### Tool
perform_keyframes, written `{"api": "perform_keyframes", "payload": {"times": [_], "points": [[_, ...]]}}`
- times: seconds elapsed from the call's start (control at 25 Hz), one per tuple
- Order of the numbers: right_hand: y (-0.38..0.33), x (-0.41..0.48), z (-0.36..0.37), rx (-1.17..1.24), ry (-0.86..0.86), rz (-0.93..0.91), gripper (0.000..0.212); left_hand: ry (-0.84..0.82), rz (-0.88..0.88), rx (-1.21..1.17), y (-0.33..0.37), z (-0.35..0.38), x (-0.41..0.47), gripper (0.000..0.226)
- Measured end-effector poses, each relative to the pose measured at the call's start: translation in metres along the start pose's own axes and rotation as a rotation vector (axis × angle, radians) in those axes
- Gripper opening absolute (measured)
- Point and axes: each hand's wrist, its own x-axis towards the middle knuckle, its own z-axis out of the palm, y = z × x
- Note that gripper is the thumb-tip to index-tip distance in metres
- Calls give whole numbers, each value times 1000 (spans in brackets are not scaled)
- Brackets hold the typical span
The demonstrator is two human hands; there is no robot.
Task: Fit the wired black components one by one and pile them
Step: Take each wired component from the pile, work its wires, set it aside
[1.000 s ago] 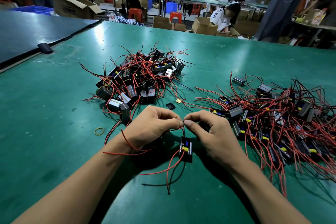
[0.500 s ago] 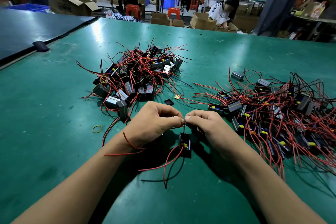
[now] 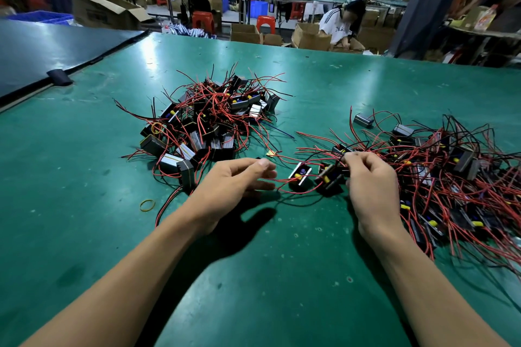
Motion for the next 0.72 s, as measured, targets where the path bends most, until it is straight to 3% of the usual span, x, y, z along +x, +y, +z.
{"api": "perform_keyframes", "payload": {"times": [0.24,0.4,0.6,0.72], "points": [[-12,1,-1,404,30,-165,15,-14,29,32,-1,14,-3,25],[-19,9,-8,613,205,-182,16,3,12,57,0,12,-3,31],[-6,24,-22,471,326,-170,8,-22,8,93,-2,11,-3,23],[0,22,-18,329,311,-203,19,-27,-5,88,-5,10,0,23]]}}
